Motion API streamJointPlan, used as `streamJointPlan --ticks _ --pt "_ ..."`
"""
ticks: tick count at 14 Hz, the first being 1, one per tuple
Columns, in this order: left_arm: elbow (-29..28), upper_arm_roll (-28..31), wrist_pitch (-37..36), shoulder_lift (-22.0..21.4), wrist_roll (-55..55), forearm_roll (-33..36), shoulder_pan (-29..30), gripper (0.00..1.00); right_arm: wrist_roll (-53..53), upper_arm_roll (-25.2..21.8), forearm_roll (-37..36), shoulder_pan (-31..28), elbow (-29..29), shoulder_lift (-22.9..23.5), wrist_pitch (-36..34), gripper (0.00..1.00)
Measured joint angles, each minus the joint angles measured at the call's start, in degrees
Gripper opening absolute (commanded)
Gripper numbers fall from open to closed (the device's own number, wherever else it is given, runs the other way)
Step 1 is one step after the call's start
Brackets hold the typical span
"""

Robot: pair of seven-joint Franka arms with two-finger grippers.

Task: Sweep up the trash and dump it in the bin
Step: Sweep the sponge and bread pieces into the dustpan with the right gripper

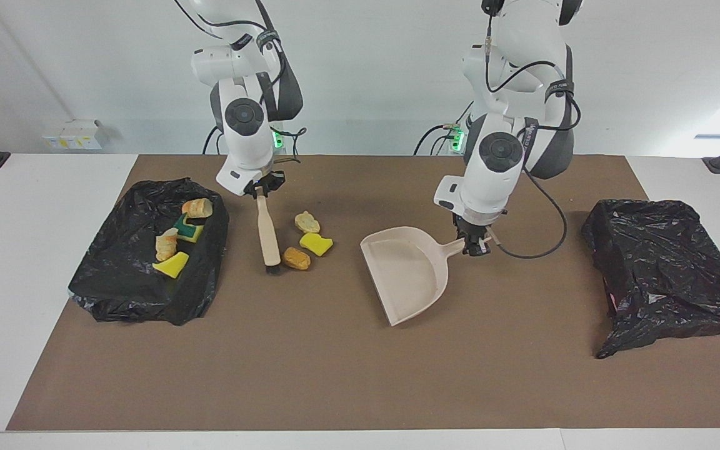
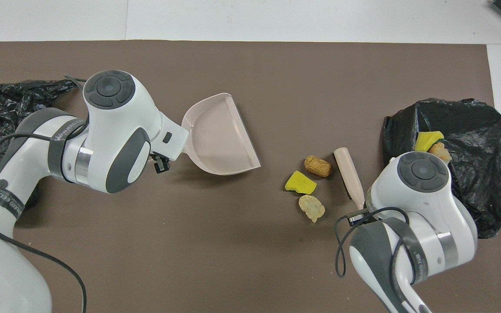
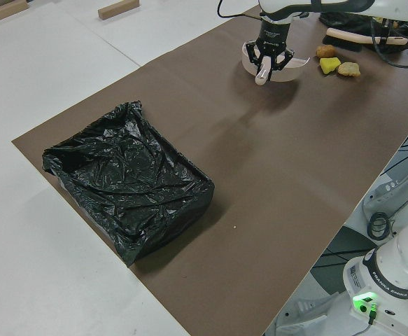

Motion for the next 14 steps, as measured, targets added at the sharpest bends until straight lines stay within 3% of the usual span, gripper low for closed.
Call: streamJointPlan --ticks 4,7,14 --pt "-8.35 -0.27 2.61 -5.17 -3.55 4.04 -6.3 0.0 2.52 0.22 3.07 2.62 -2.54 -0.16 2.46 0.0" --pt "-13.36 -0.37 3.72 -7.51 -13.02 4.38 -9.33 0.0 2.59 0.22 7.38 3.38 -3.73 -0.18 3.99 0.0" --pt "-16.38 -0.74 6.67 -8.41 -21.69 4.43 -11.97 0.0 2.59 0.29 20.59 8.81 -4.07 0.02 10.01 0.0"
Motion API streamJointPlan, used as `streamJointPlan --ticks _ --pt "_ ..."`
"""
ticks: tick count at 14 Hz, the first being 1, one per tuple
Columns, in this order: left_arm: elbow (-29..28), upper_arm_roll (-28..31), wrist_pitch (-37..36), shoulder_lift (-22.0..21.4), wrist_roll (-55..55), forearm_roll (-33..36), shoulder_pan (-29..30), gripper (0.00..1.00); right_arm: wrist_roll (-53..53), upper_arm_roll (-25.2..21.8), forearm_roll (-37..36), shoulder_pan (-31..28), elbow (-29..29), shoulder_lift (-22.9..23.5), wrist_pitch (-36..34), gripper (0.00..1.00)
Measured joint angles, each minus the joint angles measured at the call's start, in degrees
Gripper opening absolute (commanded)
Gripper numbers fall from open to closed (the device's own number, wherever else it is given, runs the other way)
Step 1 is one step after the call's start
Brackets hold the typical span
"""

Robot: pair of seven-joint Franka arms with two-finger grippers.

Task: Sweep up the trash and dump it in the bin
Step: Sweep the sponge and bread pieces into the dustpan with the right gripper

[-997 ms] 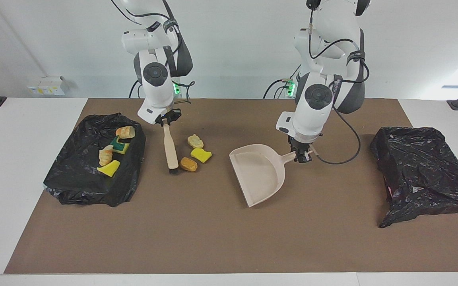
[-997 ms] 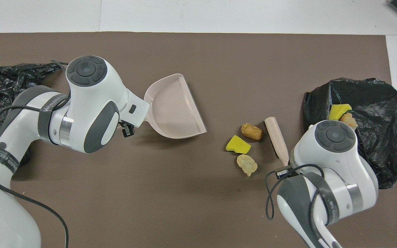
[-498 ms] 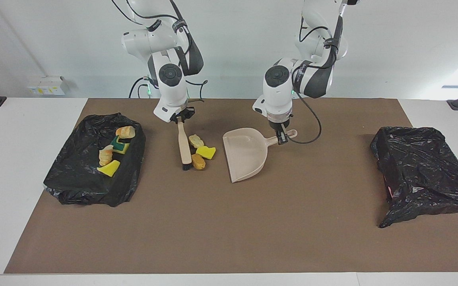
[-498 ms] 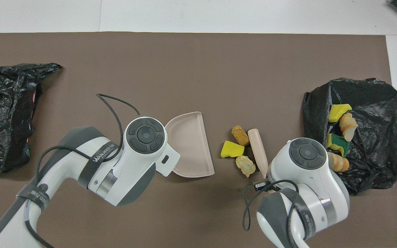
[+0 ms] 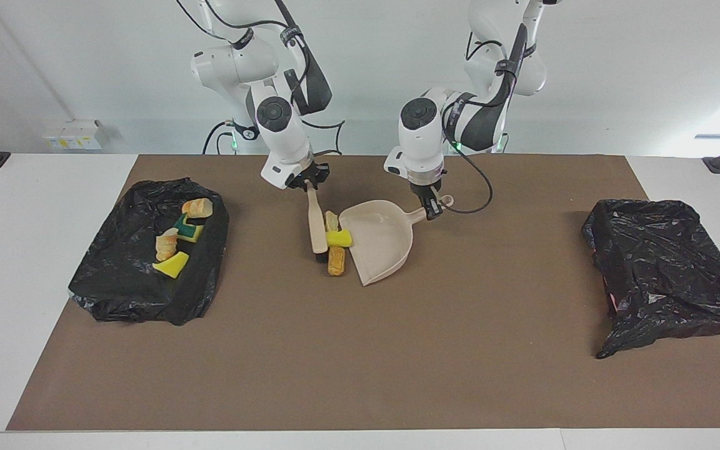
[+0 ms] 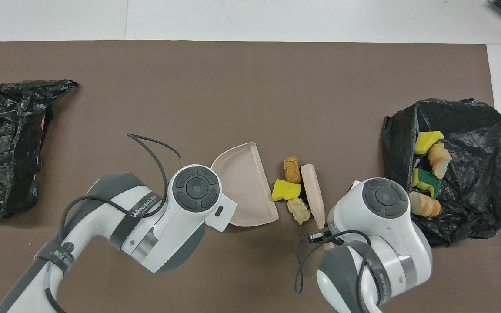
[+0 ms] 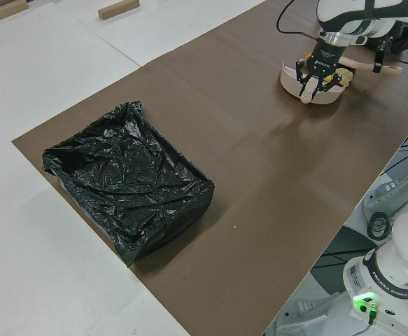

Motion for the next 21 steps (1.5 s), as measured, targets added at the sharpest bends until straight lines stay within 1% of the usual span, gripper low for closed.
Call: streamJointPlan --ticks 3,6,7,8,9,10,11,13,15,16,17,19,20,21 --pt "-1.12 0.02 1.97 0.0 -1.57 -0.4 -0.53 0.0 0.91 0.03 7.4 2.46 1.81 0.85 1.18 0.0" --pt "-1.49 -0.25 4.05 0.04 -1.8 -1.0 -0.63 0.0 6.08 0.06 8.49 2.97 6.13 1.93 0.82 0.0" --pt "-1.53 -0.24 4.4 0.07 -1.8 -1.03 -0.63 0.0 6.96 -0.14 7.65 2.83 7.93 1.83 -0.73 0.0" --pt "-1.53 -0.19 4.47 0.07 -1.8 -1.07 -0.63 0.0 7.15 -0.32 4.64 2.26 10.04 1.72 -2.94 0.0" --pt "-1.53 -0.1 4.48 0.07 -1.82 -1.11 -0.62 0.0 7.03 -0.36 -0.39 1.21 11.78 1.74 -4.15 0.0" --pt "-1.53 0.03 4.48 0.07 -1.9 -1.13 -0.61 0.0 5.84 -0.39 -5.67 -0.02 12.91 1.9 -4.31 0.0" --pt "-1.53 0.21 4.47 0.07 -2.11 -1.15 -0.55 0.0 2.41 -0.46 -10.05 -1.2 13.91 2.53 -4.31 0.0" --pt "-1.53 0.61 4.36 0.13 -3.11 -1.3 -0.24 0.0 -4.06 -0.65 -16.2 -2.51 16.59 6.04 -4.27 0.0" --pt "-1.53 0.86 4.34 0.26 -4.4 -1.39 0.43 0.0 -6.01 -0.6 -23.28 -2.68 21.31 12.33 -4.12 0.0" --pt "-1.52 1.09 4.25 0.35 -4.78 -1.45 0.56 0.0 -6.2 -0.5 -25.03 -2.55 23.73 15.71 -4.09 0.0" --pt "-1.52 1.27 4.08 0.39 -5.45 -1.57 0.6 0.0 -6.38 -0.37 -25.53 -2.09 25.36 18.46 -4.0 0.0" --pt "-1.52 1.24 3.62 0.4 -7.21 -1.69 0.63 0.0 -5.98 -0.14 -25.37 0.34 26.24 21.72 -3.5 0.0" --pt "-1.52 1.15 3.52 0.4 -7.69 -1.71 0.62 0.0 -4.96 -0.02 -23.67 1.5 26.21 22.17 -3.51 0.0" --pt "-1.53 1.08 3.44 0.4 -7.92 -1.74 0.62 0.0 -4.27 -0.01 -19.73 2.11 26.2 22.14 -3.68 0.0"
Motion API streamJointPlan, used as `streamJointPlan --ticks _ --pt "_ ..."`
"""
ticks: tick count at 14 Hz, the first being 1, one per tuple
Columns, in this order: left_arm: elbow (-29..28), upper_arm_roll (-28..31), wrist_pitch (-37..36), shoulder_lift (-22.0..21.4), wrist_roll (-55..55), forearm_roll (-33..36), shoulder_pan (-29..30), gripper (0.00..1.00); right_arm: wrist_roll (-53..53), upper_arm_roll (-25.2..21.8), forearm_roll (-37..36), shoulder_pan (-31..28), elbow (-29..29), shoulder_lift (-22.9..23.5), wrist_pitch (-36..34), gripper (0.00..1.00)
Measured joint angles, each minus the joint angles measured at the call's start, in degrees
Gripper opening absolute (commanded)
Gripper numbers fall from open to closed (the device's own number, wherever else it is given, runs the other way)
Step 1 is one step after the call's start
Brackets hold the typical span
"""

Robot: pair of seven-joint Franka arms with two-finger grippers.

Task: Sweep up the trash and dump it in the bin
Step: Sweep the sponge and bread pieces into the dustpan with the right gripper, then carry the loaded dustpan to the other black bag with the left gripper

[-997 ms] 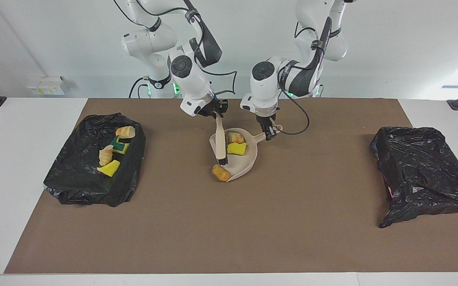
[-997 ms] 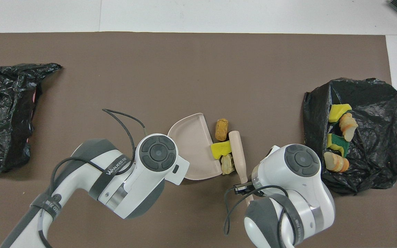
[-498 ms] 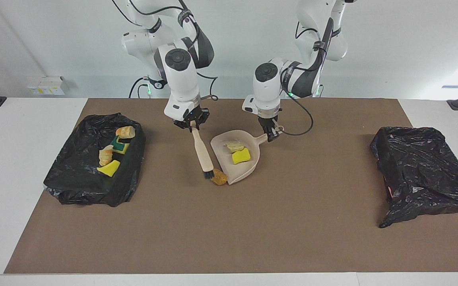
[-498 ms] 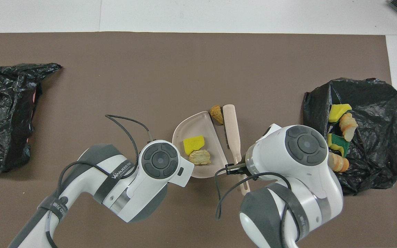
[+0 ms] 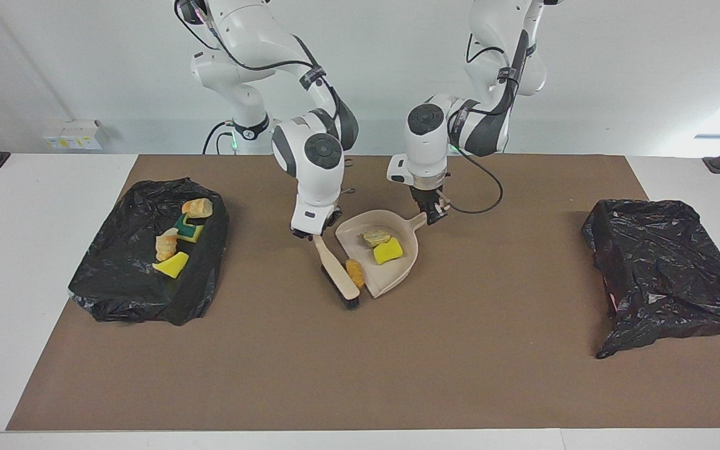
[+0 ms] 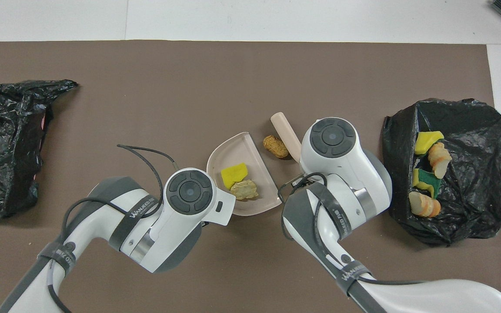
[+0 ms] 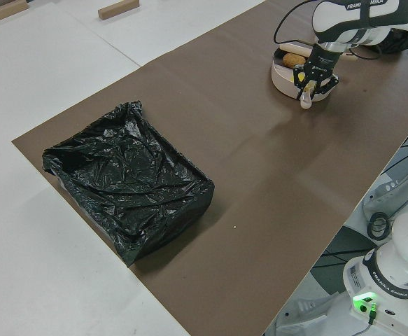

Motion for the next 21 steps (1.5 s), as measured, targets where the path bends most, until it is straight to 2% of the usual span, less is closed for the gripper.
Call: streamJointPlan --ticks 2,3,6,8,14,18,21 --pt "0.0 -0.16 -0.01 0.0 -0.29 0.0 -0.04 0.0 -0.17 -0.01 9.84 0.1 0.01 -0.17 -0.88 0.0" --pt "0.0 -0.2 0.06 0.0 -0.34 0.0 -0.09 0.0 -0.19 0.01 12.36 0.21 0.04 -0.28 -1.18 0.0" --pt "0.01 -0.17 2.33 0.1 3.3 -0.02 -0.09 0.0 5.07 0.09 14.08 2.04 0.09 -1.37 -1.94 0.0" --pt "0.01 -0.05 4.13 0.52 6.94 -2.16 0.33 0.0 11.08 -0.03 14.07 2.57 0.2 -3.78 -3.23 0.0" --pt "0.66 0.15 7.89 1.67 21.85 -9.73 7.04 0.0 24.91 -0.68 13.89 -0.47 -0.93 -18.45 -16.1 0.0" --pt "4.63 0.3 7.86 2.57 36.68 -12.07 13.6 0.0 27.06 0.11 13.96 0.79 -8.66 -30.77 -23.29 0.0" --pt "10.02 0.32 5.46 4.43 47.3 -12.47 18.39 0.0 25.8 0.33 14.55 2.36 -16.45 -34.26 -22.91 0.0"
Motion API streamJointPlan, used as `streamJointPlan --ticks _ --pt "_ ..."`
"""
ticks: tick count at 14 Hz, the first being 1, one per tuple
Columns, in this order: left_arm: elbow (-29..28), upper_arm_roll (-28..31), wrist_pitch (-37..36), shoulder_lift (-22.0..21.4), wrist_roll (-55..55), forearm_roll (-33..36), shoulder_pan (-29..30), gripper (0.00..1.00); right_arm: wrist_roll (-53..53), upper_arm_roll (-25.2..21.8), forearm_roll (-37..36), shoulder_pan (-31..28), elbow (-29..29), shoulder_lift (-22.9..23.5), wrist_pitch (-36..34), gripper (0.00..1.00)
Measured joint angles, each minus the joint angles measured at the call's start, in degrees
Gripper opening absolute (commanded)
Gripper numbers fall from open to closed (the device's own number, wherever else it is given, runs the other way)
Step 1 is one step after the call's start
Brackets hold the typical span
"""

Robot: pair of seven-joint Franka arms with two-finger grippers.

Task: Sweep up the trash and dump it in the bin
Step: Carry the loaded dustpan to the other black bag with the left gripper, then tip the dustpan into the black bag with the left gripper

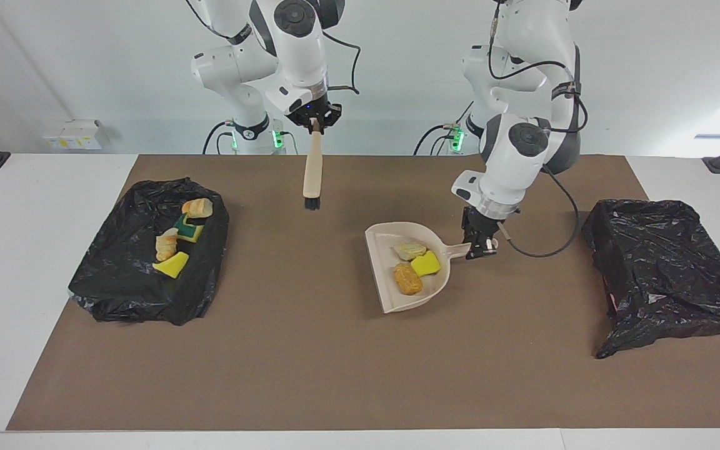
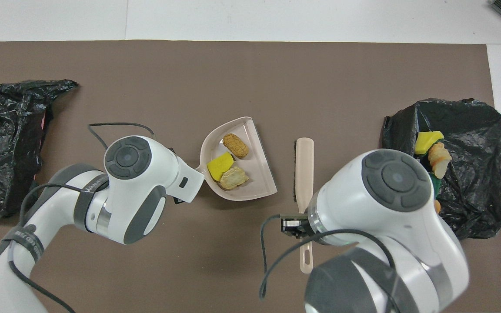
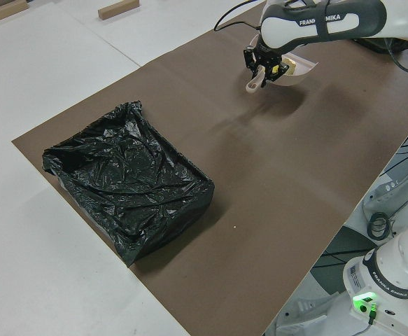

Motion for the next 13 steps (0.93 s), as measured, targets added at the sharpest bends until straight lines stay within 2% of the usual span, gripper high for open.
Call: streamJointPlan --ticks 4,9,13 --pt "8.52 -0.06 -7.73 2.54 8.92 -0.16 5.89 0.0 -0.5 0.2 3.64 4.36 -4.81 2.57 9.43 0.0" --pt "14.74 -0.03 -15.95 2.75 14.62 -0.29 11.95 0.0 1.49 0.23 5.02 8.34 -4.85 8.24 17.98 0.0" --pt "17.9 0.55 -19.57 2.7 21.3 0.24 18.1 0.0 5.08 0.25 5.11 13.12 -4.35 13.53 23.72 0.0"
